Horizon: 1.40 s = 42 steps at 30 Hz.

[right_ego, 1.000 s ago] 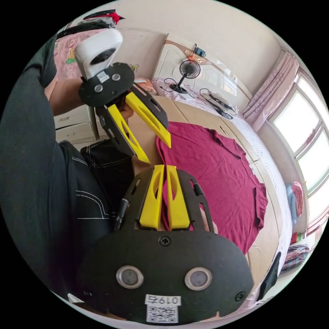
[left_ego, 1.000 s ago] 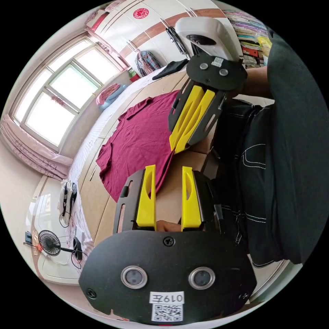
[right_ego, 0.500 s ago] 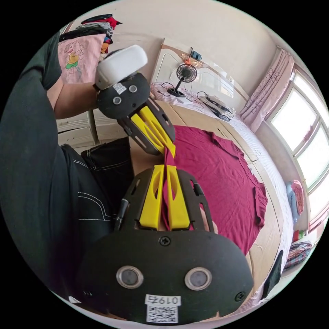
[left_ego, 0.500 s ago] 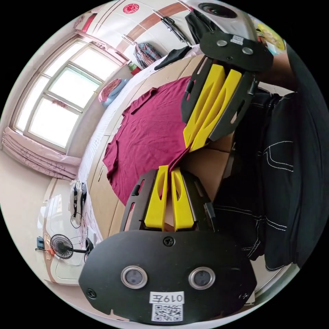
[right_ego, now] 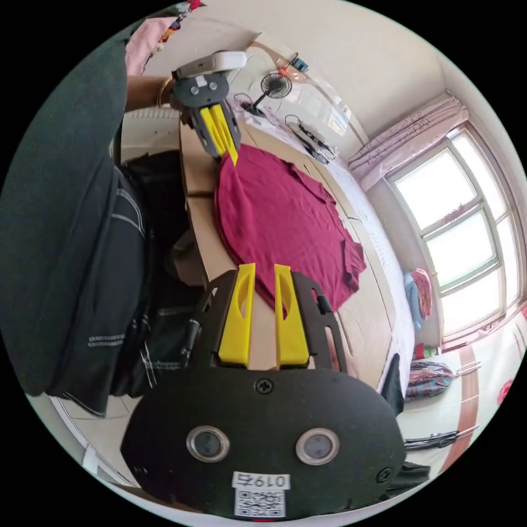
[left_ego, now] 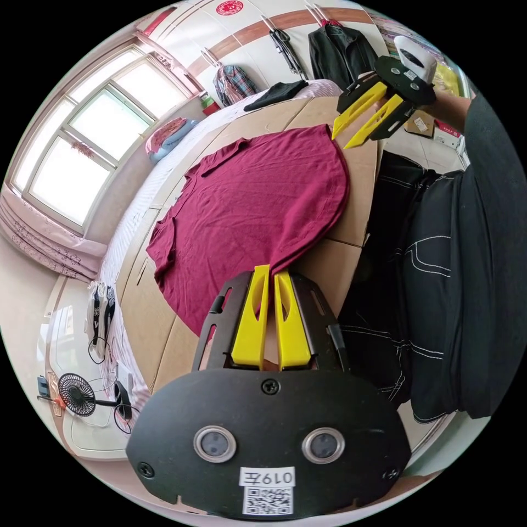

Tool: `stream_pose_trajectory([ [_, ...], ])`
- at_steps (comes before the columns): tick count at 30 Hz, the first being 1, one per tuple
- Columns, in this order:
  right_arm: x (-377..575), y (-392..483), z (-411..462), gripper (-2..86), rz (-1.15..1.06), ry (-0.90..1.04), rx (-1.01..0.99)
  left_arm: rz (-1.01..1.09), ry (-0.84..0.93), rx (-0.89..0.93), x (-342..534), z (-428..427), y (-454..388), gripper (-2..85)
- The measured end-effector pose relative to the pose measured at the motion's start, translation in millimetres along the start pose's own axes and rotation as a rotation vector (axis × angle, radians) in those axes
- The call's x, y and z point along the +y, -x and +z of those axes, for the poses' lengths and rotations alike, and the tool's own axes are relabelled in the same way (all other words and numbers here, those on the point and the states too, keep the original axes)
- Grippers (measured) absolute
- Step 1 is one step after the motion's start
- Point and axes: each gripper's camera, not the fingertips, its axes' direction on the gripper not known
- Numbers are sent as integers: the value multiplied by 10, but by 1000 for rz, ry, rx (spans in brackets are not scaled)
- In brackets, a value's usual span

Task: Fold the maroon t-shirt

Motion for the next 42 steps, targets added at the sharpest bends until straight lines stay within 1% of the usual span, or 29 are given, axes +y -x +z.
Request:
stream_pose_trajectory([
  [2,88,144,43,76,-148,113,81,0,4,-1,23,3,-7,3],
  [4,93,268,71,76,-239,146,136,-3,5,-3,42,-3,-11,4],
  [8,36,457,114,66,-383,149,196,-6,13,-4,75,-10,-21,5],
  [11,-4,513,117,64,-466,147,212,0,21,-2,96,-24,-32,5],
  [17,-55,516,56,57,-553,139,165,1,27,14,153,-29,-52,5],
  [22,13,452,30,64,-516,155,200,-5,23,16,221,-67,-100,6],
  [25,-7,506,8,75,-482,129,286,-14,16,13,261,-101,-135,7],
  [28,-30,644,-4,59,-496,96,314,-19,9,-13,293,-126,-207,9],
  [31,12,642,-14,37,-474,107,323,-19,18,-61,345,-152,-295,16],
  [34,31,567,-81,22,-405,114,302,-35,39,-147,421,-186,-362,32],
  [36,25,587,-108,14,-404,121,308,-32,52,-208,475,-204,-433,45],
  [42,14,576,-233,1,-366,125,321,19,71,-283,509,-178,-596,41],
])
